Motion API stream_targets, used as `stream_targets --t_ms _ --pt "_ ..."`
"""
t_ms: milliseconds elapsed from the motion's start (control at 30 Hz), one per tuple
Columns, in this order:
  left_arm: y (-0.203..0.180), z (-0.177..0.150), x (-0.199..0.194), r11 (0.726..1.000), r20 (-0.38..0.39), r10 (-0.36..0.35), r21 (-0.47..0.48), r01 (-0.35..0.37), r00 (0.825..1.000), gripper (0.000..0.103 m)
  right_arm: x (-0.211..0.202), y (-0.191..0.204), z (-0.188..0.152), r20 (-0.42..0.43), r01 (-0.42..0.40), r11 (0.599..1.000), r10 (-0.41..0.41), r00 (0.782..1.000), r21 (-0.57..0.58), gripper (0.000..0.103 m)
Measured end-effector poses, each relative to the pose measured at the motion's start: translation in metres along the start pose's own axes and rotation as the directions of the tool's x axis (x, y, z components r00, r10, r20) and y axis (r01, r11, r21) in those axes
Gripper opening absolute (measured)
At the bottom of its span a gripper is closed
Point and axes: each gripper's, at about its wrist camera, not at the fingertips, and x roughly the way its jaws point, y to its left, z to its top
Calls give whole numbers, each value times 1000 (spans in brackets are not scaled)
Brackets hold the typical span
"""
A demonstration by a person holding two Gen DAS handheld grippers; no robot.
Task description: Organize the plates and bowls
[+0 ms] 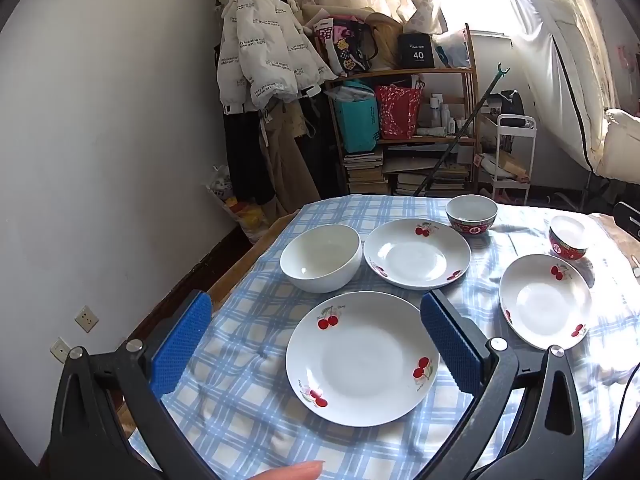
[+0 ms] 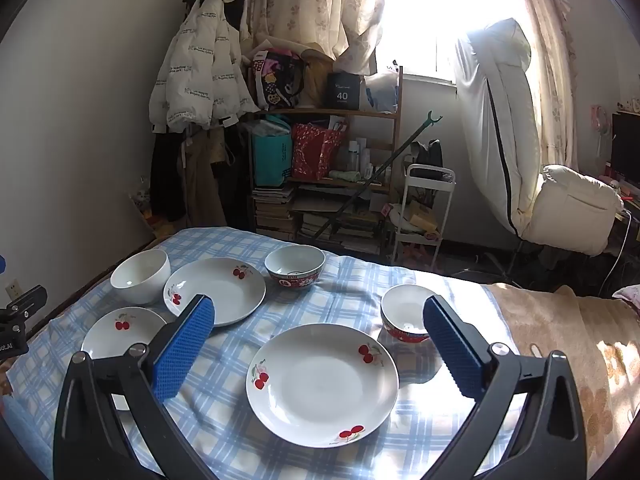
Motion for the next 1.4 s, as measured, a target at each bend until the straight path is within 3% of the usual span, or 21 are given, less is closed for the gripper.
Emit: stream_targets --t_ms 1400 --pt "3 -5 4 1000 -11 -10 -14 10 1000 102 2 0 -1 -6 -8 1000 8 1000 6 103"
